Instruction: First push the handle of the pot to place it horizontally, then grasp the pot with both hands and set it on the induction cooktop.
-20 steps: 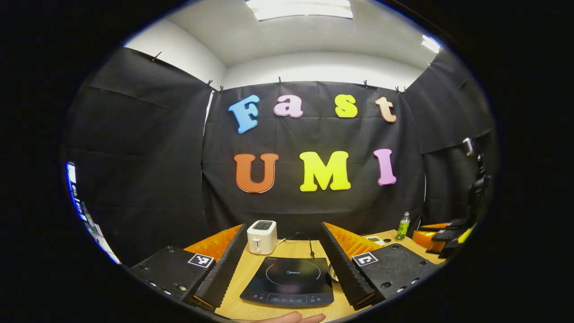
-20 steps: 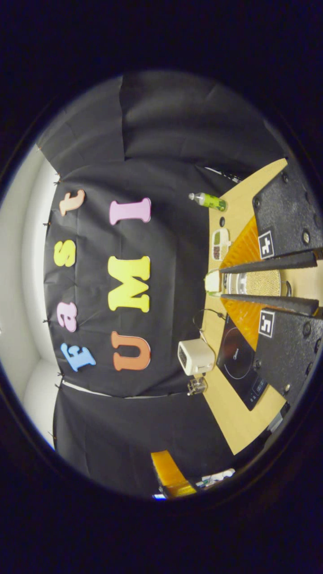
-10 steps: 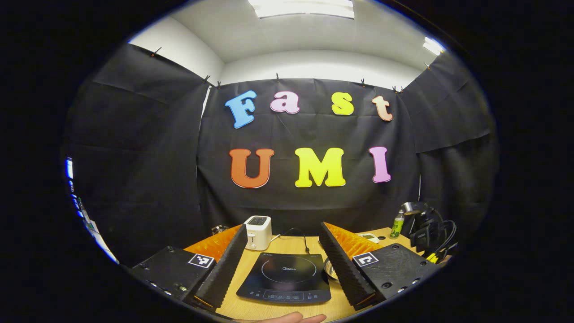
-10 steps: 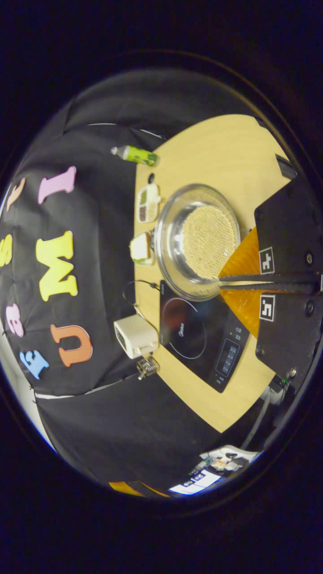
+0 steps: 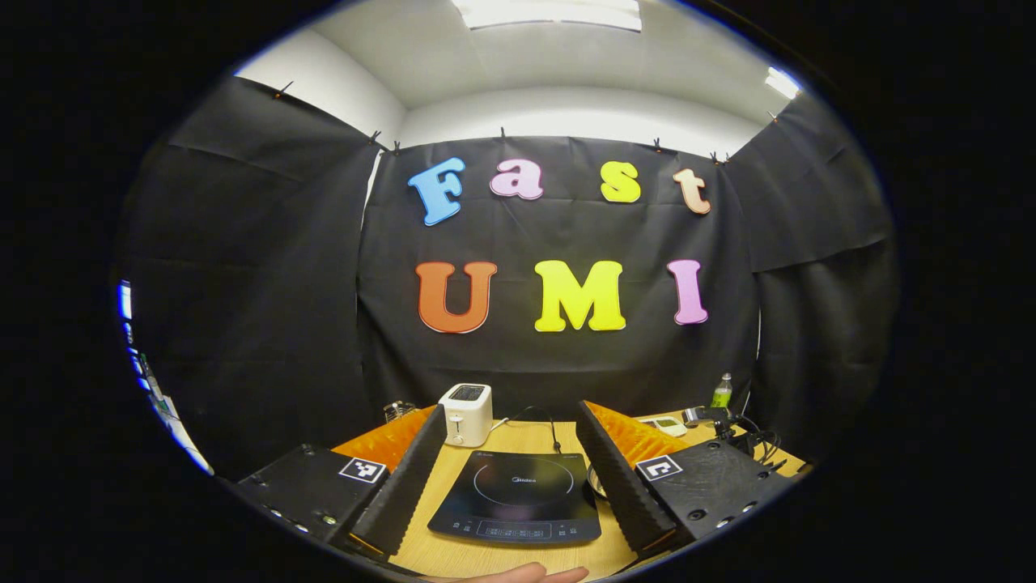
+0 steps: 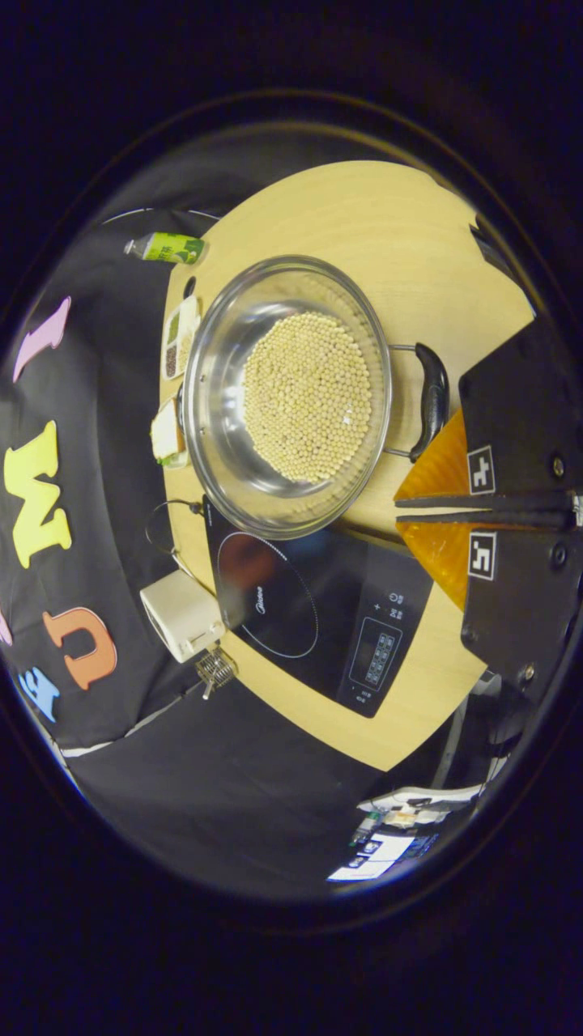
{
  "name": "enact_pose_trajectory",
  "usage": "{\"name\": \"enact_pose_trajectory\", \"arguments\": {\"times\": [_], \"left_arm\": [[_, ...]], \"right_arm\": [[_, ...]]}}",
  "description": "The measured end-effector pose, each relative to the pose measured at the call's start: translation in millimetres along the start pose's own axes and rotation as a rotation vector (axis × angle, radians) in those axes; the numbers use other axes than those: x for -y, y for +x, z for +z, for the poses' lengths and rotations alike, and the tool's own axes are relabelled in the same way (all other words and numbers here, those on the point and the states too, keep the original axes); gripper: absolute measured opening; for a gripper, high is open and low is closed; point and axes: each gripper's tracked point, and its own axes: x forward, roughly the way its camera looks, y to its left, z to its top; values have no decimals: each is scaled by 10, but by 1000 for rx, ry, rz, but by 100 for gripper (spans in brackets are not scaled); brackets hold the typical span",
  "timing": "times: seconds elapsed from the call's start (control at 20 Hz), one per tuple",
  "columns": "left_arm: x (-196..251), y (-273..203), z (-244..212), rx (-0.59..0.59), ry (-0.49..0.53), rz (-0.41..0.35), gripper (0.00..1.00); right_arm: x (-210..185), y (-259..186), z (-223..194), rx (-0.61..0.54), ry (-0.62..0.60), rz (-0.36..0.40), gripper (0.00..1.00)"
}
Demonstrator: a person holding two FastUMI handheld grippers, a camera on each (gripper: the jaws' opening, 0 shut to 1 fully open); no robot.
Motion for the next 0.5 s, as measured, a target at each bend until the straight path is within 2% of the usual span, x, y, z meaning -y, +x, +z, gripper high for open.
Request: {"name": "enact_pose_trajectory", "arguments": {"times": [0.15, 0.2, 0.3, 0.5], "left_arm": [[23, 15, -10, -3, 1, -4, 96], [51, 15, -14, -4, -5, -15, 96], [102, 23, -30, -7, -12, -35, 96], [164, 10, -43, -5, -14, -52, 96]], "right_arm": [[102, 78, -50, -22, 28, -20, 0], [141, 100, -61, -26, 38, -23, 4], [132, 126, -92, -37, 56, -1, 4], [194, 117, -116, -39, 52, -13, 4]]}}
